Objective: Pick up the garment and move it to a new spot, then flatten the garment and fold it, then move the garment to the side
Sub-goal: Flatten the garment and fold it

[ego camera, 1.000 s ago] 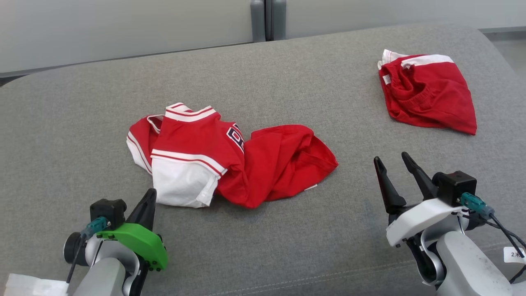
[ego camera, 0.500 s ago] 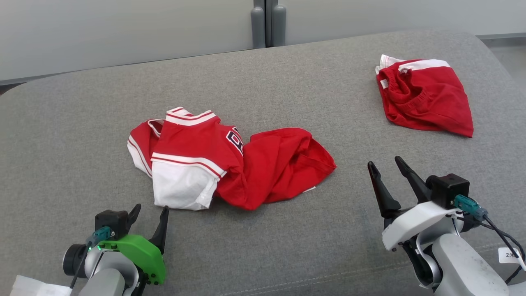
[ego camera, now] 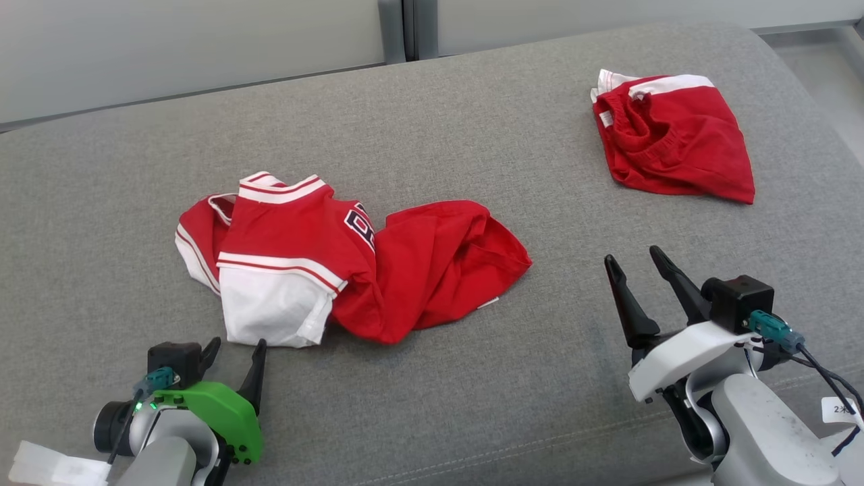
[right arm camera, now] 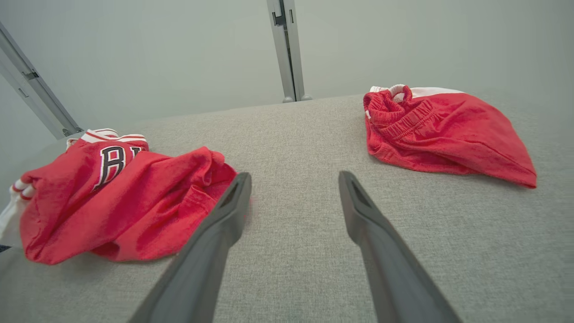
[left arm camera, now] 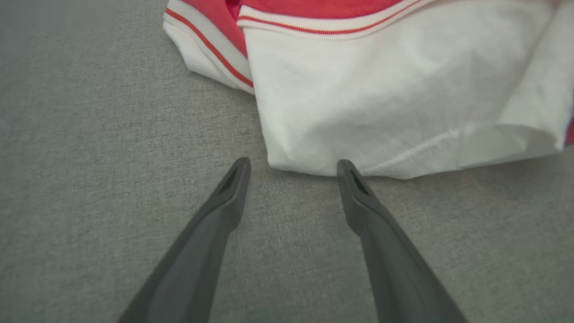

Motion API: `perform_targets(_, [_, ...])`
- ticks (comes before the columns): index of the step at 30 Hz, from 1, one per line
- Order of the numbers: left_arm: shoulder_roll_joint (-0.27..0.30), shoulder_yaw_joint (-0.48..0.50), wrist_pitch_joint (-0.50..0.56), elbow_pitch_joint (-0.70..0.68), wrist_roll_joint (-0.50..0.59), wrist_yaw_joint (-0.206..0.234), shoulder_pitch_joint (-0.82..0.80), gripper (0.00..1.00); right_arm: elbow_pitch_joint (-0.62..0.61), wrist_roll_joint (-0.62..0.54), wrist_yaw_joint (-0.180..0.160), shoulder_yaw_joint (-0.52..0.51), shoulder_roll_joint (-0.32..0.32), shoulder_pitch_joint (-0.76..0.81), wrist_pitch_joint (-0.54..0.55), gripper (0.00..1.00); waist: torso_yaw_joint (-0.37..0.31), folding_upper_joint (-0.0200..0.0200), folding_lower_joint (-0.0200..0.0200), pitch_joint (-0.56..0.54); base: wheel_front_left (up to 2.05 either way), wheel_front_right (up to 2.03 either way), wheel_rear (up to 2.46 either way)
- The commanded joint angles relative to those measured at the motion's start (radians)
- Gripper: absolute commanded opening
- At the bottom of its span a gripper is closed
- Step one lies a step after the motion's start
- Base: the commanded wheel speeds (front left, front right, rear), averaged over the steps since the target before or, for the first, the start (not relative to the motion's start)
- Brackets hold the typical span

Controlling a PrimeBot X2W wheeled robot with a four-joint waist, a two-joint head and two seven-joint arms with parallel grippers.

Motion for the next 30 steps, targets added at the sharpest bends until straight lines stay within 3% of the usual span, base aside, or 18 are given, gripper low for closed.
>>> perform_targets(1, [0.001, -0.008, -0.002, 0.007, -0.015, -0.002, -0.022, 1.00, -0.002, 0.003, 0.000, 0.001, -0.005, -0.012, -0.003, 1.00, -0.007, -0.0001, 0.0000, 0.006, 0.00, 0.00, 0.00])
perform_targets(2, [0.000, -0.012, -0.002, 0.006, -0.018, -0.002, -0.026, 0.97, -0.002, 0.002, 0.000, -0.001, -0.007, -0.012, -0.003, 1.00, -0.008, -0.0001, 0.0000, 0.008, 0.00, 0.00, 0.00])
perform_targets(4, [0.002, -0.017, -0.002, 0.004, -0.029, -0.002, -0.029, 0.07, -0.002, 0.001, 0.000, -0.004, -0.009, -0.011, -0.003, 1.00, -0.008, -0.0001, 0.0000, 0.010, 0.00, 0.00, 0.00])
perform_targets(5, [0.003, -0.021, -0.002, 0.004, -0.032, -0.002, -0.029, 0.00, -0.001, 0.001, 0.000, -0.005, -0.009, -0.011, -0.003, 1.00, -0.008, -0.0001, 0.0000, 0.010, 0.00, 0.00, 0.00])
perform_targets(17, [0.028, -0.001, -0.002, -0.148, 0.023, 0.002, 0.027, 0.00, 0.005, -0.002, 0.000, -0.027, 0.010, 0.035, -0.003, 1.00, 0.065, -0.0001, 0.0000, -0.039, 0.00, 0.00, 0.00])
perform_targets(30, [0.098, -0.006, 0.050, -0.396, 0.073, 0.052, 0.160, 0.00, 0.014, 0.007, 0.000, -0.034, 0.037, 0.075, -0.003, 1.00, 0.148, -0.0001, 0.0000, -0.086, 0.00, 0.00, 0.00])
